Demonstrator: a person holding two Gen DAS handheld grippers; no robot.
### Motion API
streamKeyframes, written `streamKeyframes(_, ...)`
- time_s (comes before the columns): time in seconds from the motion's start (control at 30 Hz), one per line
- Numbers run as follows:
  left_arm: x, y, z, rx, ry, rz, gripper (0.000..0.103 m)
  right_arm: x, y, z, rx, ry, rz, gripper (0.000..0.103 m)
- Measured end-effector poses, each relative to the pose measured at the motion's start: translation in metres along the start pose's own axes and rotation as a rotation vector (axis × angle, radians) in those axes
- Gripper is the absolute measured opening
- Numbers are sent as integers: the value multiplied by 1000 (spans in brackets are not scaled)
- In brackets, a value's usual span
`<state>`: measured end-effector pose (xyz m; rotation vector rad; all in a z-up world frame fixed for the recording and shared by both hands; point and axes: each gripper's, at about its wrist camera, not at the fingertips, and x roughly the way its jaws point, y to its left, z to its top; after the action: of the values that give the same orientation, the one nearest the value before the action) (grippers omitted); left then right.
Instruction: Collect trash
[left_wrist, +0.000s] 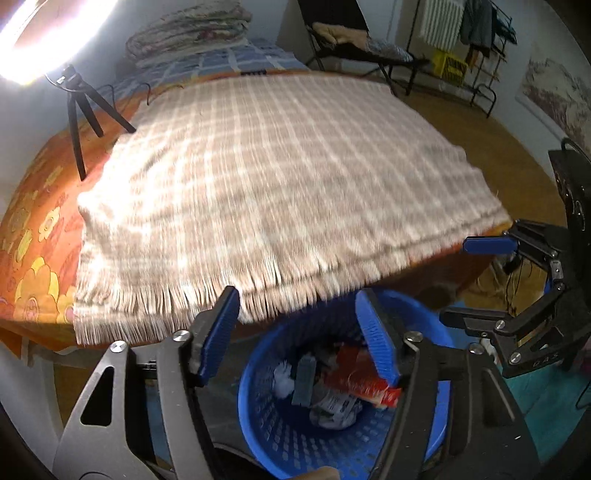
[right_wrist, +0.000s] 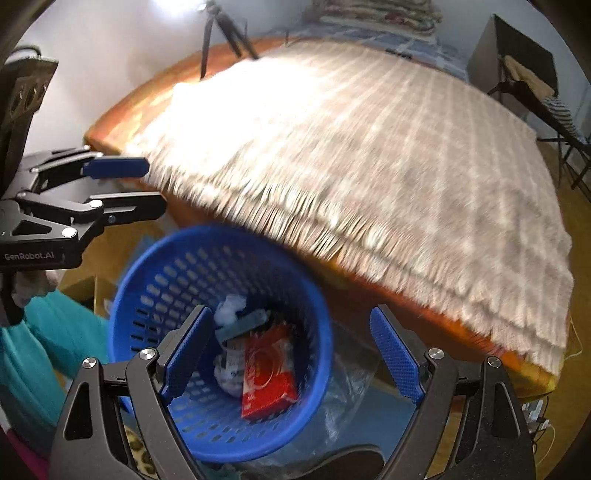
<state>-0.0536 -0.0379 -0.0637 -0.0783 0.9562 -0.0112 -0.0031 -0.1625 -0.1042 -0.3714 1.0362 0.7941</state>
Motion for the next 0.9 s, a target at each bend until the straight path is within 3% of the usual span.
streamKeyframes(0.2,-12,-5,24,-6,-57,-3,69,-25,-21,17,71,-107,-5,87)
streamKeyframes(0.33,-22,-7,41,-26,-107,-10,80,-37,-32,26,102,-162,-24,87)
streamKeyframes(0.6,-39,-12,64,-45,-178,-33,81,-57,-51,41,184,-260,-31,88)
streamKeyframes(0.9,-47,-15,78,-55,-230,0,89,-70,-59,64,221,-347,-71,88)
